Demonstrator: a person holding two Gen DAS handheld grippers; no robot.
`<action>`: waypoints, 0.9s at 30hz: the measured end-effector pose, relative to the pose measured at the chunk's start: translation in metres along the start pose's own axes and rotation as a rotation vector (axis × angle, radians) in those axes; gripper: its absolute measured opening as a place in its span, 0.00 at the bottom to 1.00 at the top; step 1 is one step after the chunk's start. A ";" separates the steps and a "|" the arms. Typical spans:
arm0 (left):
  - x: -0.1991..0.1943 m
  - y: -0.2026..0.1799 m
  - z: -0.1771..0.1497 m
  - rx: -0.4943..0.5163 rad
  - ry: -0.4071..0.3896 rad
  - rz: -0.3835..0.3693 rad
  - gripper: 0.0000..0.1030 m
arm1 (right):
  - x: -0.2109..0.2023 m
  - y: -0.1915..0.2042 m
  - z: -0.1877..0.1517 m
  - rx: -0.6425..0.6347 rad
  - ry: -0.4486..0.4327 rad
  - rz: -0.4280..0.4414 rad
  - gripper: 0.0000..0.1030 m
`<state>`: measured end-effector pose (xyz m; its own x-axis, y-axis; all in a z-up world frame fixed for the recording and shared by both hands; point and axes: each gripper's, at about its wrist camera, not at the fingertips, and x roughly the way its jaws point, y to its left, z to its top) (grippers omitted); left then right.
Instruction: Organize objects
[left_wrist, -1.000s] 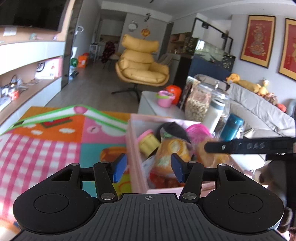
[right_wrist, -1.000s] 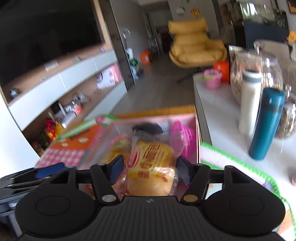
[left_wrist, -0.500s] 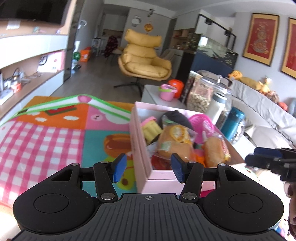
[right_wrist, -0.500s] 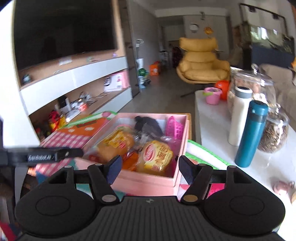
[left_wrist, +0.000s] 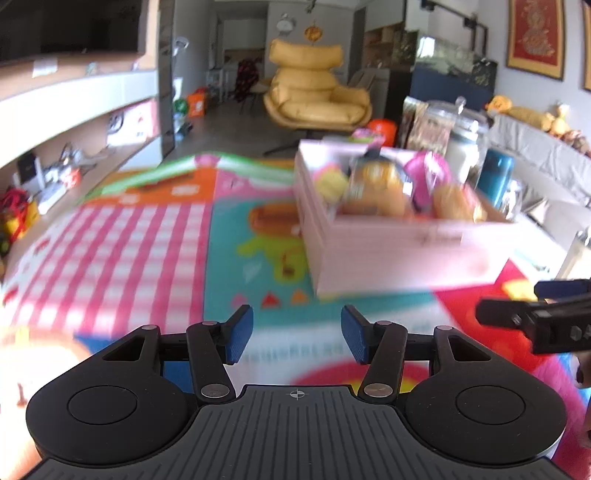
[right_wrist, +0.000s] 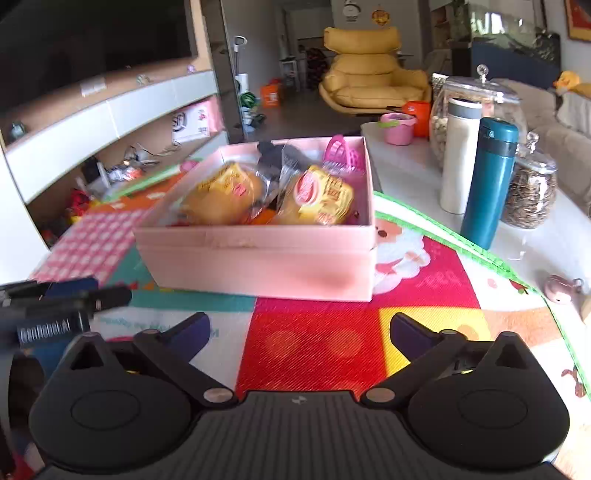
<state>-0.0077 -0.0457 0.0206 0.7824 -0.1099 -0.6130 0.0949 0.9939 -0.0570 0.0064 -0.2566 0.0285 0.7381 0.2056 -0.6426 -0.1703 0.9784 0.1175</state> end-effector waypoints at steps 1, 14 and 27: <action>0.002 0.000 -0.005 -0.011 0.017 0.000 0.56 | 0.003 0.006 -0.002 -0.007 0.010 -0.011 1.00; 0.007 -0.011 -0.018 0.045 -0.017 0.026 0.68 | 0.031 0.021 -0.014 -0.049 0.048 -0.092 1.00; 0.008 -0.010 -0.018 0.041 -0.016 0.023 0.68 | 0.027 0.021 -0.016 -0.048 0.048 -0.109 1.00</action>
<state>-0.0131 -0.0561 0.0020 0.7946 -0.0875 -0.6008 0.1019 0.9947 -0.0101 0.0128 -0.2313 0.0014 0.7222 0.0956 -0.6851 -0.1225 0.9924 0.0094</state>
